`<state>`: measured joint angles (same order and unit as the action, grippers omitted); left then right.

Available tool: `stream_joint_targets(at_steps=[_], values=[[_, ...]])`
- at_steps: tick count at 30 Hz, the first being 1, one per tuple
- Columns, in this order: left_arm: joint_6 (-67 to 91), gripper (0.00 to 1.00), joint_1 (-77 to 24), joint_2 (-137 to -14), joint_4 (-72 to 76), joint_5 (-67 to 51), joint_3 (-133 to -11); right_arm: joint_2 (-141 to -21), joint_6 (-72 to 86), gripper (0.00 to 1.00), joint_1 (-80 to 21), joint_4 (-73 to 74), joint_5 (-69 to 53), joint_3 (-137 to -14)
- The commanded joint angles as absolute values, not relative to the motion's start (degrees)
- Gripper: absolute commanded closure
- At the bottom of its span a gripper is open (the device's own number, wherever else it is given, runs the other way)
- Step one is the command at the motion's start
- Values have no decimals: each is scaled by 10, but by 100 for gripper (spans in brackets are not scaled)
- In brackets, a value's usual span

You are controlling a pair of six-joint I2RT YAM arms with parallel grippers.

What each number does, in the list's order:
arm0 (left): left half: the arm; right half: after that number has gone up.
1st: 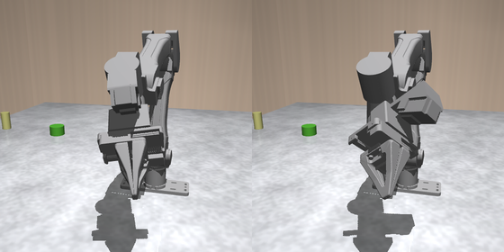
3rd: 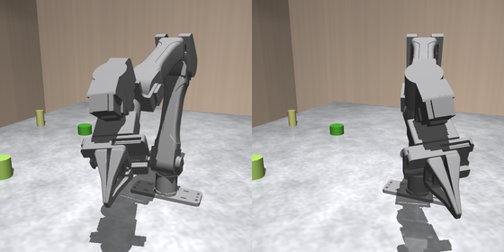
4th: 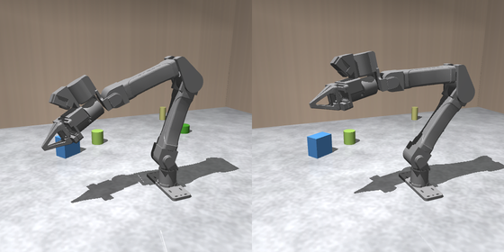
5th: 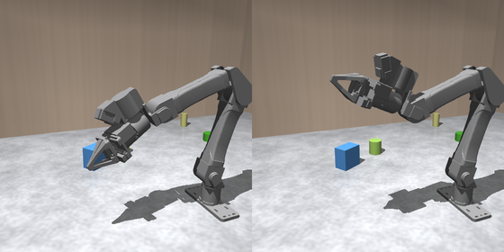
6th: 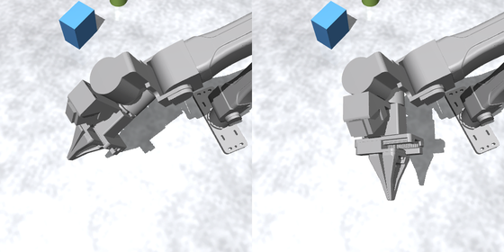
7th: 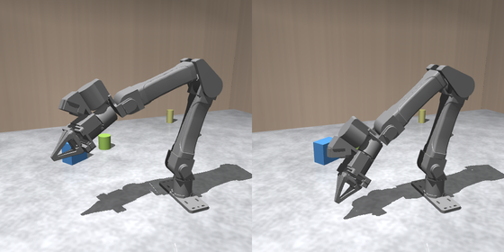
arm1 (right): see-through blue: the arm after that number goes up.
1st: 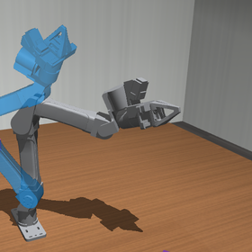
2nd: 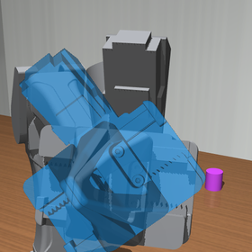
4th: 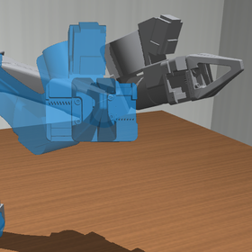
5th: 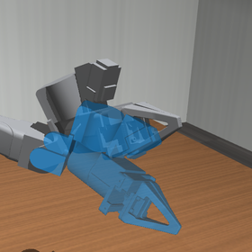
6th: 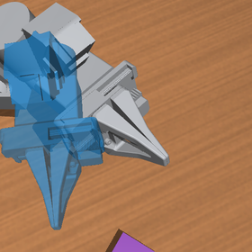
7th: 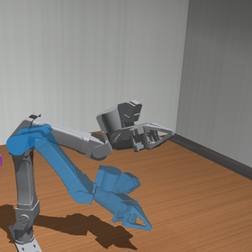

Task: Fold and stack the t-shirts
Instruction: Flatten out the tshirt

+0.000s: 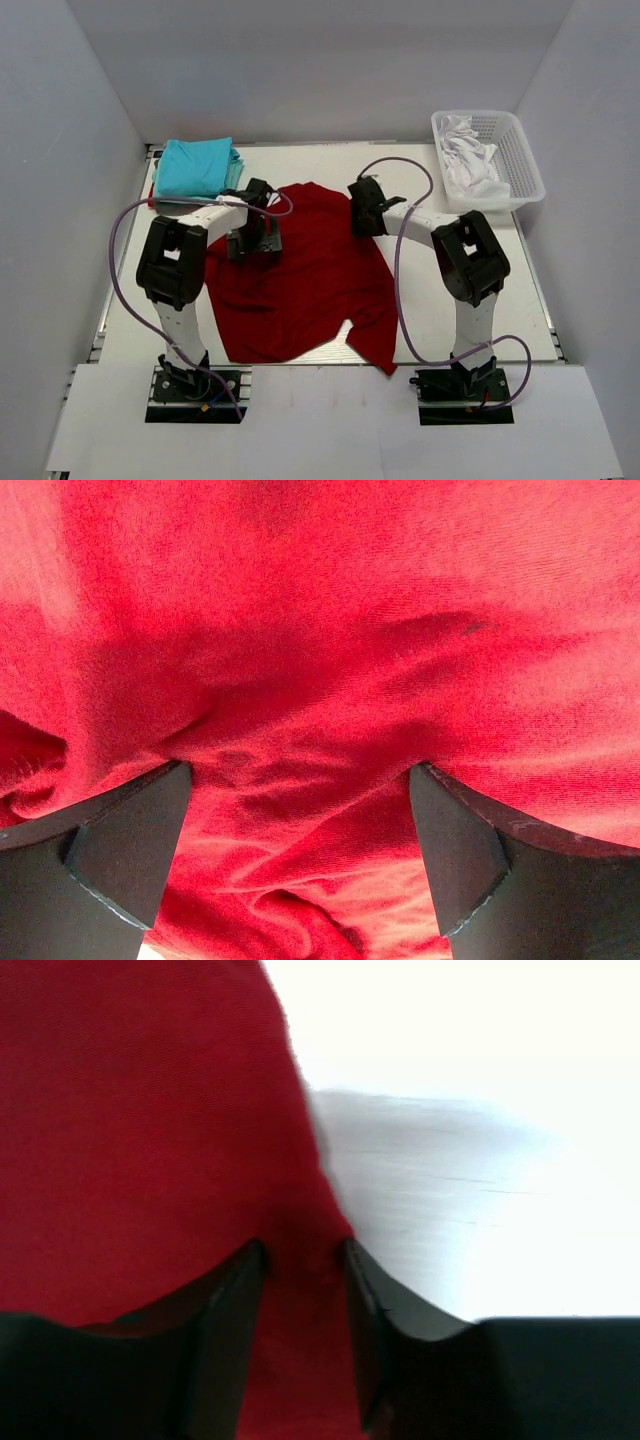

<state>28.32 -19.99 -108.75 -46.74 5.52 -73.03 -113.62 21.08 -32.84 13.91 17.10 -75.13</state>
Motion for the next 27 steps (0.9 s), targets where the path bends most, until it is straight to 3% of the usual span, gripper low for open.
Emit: stream_joint_targets(at_steps=[1, 6, 7, 11, 18, 21, 23, 25, 26, 27], values=[[244, 0, -199, -1119, -416, 52, -770, -1142, 241, 58, -298, 157, 170, -743], [220, 0, -221, -1217, -442, 35, -888, -1125, 267, 69, -252, 149, 196, -707], [215, 0, -221, -1227, -442, 29, -902, -1125, 263, 100, -245, 151, 200, -706], [197, 0, -240, -1277, -409, -38, -999, -1134, 258, 100, -215, 218, 243, -751], [197, 0, -245, -1362, -453, -43, -1172, -1123, 243, 100, -153, 230, 279, -769], [192, 0, -245, -1368, -496, -27, -1249, -1111, 199, 99, -131, 225, 237, -787], [192, 0, -245, -1344, -502, -22, -1252, -1098, 135, 81, -135, 230, 207, -793], [192, 0, -250, -1308, -493, -17, -1201, -1080, 114, 23, -141, 226, 179, -790], [192, 0, -250, -1269, -493, -17, -1181, -1058, 109, 10, -142, 223, 162, -785], [192, 0, -250, -1247, -493, -11, -1159, -1051, 110, 10, -142, 219, 117, -779]])
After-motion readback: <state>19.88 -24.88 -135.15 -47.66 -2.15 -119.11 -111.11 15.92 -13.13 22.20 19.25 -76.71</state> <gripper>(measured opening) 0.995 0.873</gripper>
